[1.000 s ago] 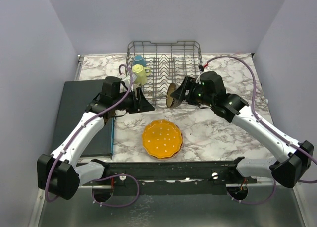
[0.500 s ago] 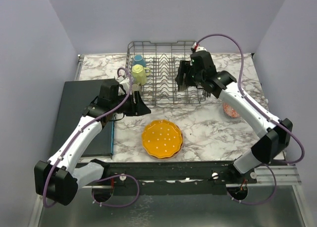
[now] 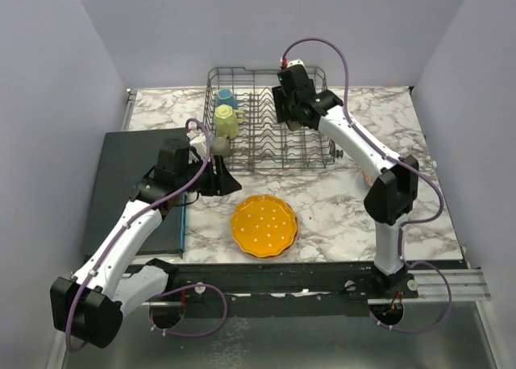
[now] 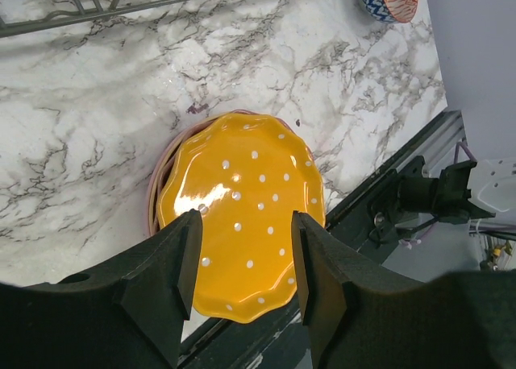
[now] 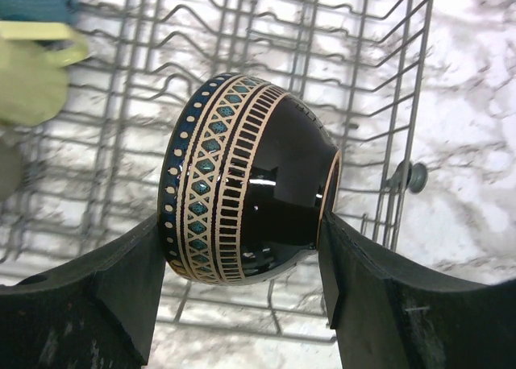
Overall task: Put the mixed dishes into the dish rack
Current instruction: Turn the bowl upside down on the dish rack.
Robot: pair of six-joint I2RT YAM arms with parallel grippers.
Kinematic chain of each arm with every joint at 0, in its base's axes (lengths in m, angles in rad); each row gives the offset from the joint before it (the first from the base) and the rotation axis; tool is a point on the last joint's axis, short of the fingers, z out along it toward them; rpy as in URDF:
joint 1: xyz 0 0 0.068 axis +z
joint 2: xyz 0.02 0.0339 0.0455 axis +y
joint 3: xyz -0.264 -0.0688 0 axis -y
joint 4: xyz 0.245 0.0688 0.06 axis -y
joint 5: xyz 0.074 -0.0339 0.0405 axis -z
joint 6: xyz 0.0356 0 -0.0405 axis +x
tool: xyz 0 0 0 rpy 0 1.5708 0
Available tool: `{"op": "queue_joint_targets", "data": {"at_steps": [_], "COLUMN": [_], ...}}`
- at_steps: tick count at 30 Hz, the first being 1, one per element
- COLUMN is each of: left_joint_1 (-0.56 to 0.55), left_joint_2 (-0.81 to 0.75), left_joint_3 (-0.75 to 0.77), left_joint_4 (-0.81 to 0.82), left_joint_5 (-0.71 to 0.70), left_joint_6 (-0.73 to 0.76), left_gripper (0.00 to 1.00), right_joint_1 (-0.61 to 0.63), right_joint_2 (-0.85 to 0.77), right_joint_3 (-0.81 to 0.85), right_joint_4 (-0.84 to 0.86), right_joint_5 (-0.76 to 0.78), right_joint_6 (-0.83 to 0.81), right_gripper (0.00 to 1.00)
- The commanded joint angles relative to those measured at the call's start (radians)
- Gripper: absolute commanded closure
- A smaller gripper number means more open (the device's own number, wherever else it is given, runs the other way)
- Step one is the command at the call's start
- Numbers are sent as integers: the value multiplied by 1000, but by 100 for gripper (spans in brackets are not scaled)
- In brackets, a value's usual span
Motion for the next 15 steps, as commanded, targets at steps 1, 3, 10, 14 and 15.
{"op": "queue_joint_targets", "data": {"at_steps": [1, 3, 10, 14, 15], "left_joint_1": [-3, -5, -23, -26, -26], "left_joint_2": [-44, -55, -77, -73, -72], "left_joint_3": [-6, -8, -8, -9, -9], "left_joint_4": [-5, -7, -17, -19, -19], "left_joint_5": [-54, -63, -95, -95, -94], "left_joint_6": [20, 20, 27, 27, 28], "left_gripper": [46, 46, 46, 46, 46], "right_joint_1": [-8, -9, -23, -30, -32], "right_joint_2": [112, 155, 288, 344, 354], "right_joint_3": [134, 153, 223, 242, 242], "right_joint_4": [-24, -5, 81, 144, 164], "right_joint_5": [179, 242, 353, 397, 401], "right_joint_6": [-105, -141, -287, -367, -385], "right_gripper": [87, 87, 89, 90, 90]}}
